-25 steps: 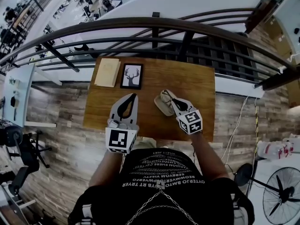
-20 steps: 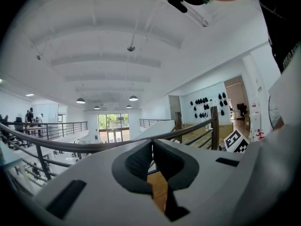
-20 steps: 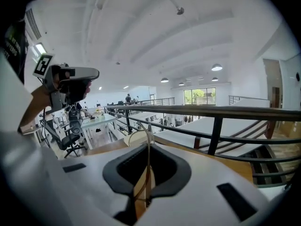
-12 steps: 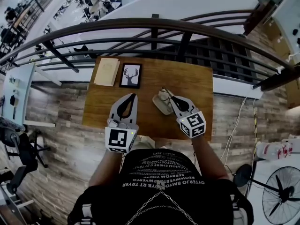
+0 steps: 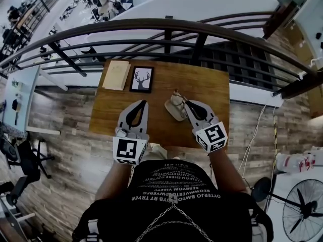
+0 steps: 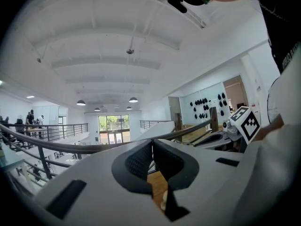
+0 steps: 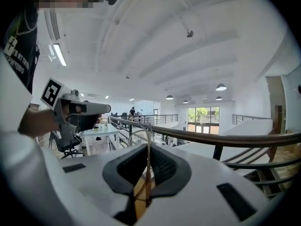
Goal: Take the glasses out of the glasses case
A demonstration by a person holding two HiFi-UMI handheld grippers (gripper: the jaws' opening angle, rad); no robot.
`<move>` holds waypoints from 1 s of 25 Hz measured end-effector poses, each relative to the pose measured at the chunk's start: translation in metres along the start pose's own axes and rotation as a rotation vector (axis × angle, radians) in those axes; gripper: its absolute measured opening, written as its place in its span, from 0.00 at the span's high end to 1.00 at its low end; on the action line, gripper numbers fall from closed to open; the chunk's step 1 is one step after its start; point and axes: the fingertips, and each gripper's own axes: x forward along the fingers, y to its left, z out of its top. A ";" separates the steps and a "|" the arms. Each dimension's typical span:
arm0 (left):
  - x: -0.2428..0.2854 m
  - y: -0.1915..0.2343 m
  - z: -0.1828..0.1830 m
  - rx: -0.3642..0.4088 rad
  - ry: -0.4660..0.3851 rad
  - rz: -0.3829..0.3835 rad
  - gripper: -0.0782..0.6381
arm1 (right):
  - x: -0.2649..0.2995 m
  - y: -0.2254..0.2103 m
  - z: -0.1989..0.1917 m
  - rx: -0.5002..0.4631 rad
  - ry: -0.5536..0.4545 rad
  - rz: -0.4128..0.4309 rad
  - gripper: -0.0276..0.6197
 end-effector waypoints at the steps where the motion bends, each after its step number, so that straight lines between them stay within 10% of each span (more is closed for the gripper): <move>1: -0.002 0.000 -0.001 0.002 0.003 0.001 0.85 | -0.002 0.001 0.004 -0.003 -0.010 0.000 0.91; 25: -0.035 -0.020 0.003 0.018 0.003 0.018 0.85 | -0.047 0.019 0.053 -0.051 -0.130 0.004 0.91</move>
